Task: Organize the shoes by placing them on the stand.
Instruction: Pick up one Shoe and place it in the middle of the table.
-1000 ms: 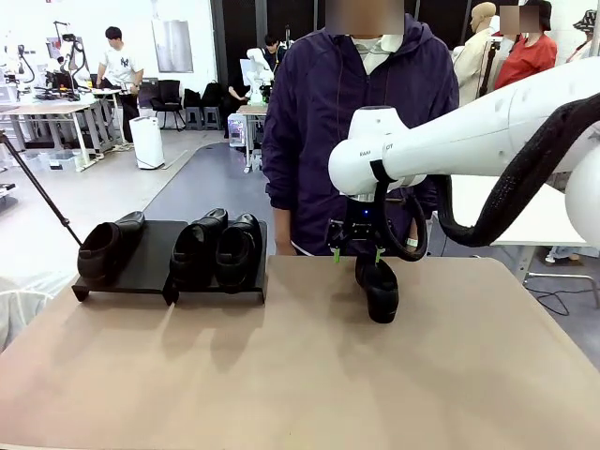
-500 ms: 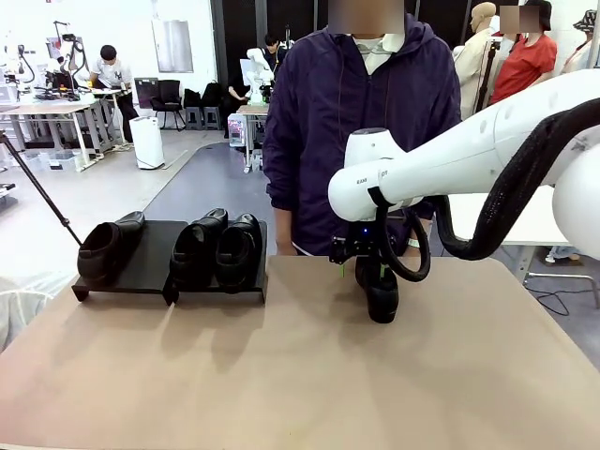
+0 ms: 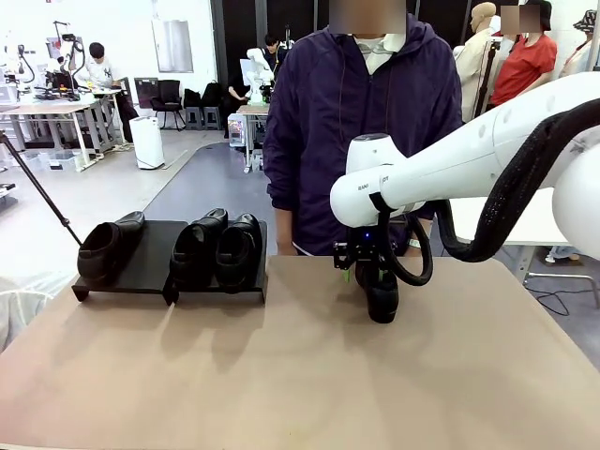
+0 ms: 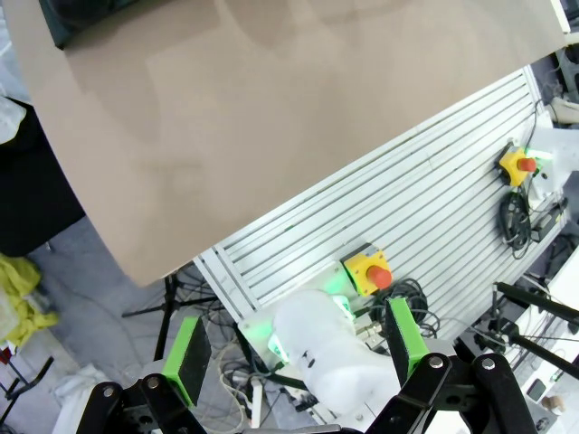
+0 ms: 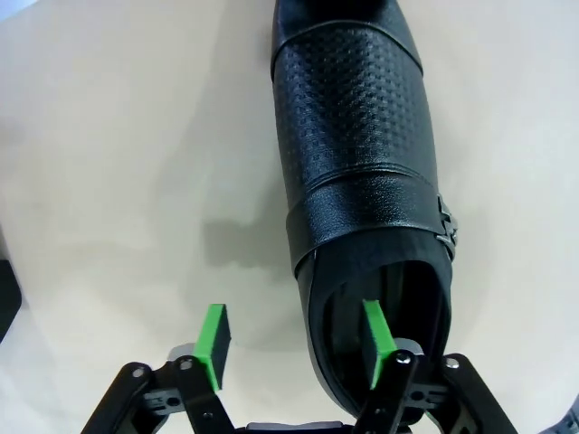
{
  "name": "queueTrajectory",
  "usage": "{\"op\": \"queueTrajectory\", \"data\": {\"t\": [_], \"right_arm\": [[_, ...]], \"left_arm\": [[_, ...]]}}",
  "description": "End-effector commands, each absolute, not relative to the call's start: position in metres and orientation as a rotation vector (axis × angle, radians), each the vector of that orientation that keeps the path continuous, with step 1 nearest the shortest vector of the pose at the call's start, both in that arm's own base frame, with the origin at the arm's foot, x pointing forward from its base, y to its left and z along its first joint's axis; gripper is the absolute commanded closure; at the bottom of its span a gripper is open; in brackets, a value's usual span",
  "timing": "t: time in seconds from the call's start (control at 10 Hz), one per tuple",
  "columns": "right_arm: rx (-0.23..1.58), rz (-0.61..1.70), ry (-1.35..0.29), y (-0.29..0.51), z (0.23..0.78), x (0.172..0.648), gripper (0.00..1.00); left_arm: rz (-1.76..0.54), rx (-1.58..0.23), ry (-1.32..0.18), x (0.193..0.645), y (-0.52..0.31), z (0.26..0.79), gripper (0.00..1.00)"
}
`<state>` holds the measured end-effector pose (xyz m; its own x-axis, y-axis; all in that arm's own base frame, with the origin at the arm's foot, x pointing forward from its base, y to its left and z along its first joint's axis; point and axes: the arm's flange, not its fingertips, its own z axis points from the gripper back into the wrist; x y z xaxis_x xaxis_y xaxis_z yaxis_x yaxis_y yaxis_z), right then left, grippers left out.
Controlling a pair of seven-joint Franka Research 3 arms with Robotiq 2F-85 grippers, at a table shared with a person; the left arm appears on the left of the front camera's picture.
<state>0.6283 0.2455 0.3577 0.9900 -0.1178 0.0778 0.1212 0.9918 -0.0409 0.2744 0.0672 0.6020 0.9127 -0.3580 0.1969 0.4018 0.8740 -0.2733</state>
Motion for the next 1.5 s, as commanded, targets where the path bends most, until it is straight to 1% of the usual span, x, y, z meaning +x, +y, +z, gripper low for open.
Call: {"op": "queueTrajectory", "data": {"t": [0.0, 1.0, 1.1, 1.2, 1.3, 1.4], "right_arm": [[-0.07, -0.106, -0.108, 0.243, 0.359, 0.622, 1.0], [-0.112, -0.079, -0.117, 0.24, 0.365, 0.621, 1.0], [-0.134, -0.073, -0.125, 0.237, 0.375, 0.62, 1.0], [-0.124, -0.06, -0.115, 0.232, 0.399, 0.613, 1.0], [-0.123, -0.104, -0.059, 0.227, 0.428, 0.599, 1.0], [-0.155, -0.125, -0.072, 0.226, 0.457, 0.574, 1.0]], "left_arm": [[-0.396, -0.327, -0.138, 0.274, 0.067, 0.604, 0.0], [-0.396, -0.327, -0.138, 0.274, 0.067, 0.604, 0.0], [-0.396, -0.327, -0.138, 0.274, 0.067, 0.604, 0.0], [-0.396, -0.327, -0.138, 0.274, 0.067, 0.604, 0.0], [-0.396, -0.327, -0.138, 0.274, 0.067, 0.604, 0.0], [-0.396, -0.327, -0.138, 0.274, 0.067, 0.604, 0.0]]}}
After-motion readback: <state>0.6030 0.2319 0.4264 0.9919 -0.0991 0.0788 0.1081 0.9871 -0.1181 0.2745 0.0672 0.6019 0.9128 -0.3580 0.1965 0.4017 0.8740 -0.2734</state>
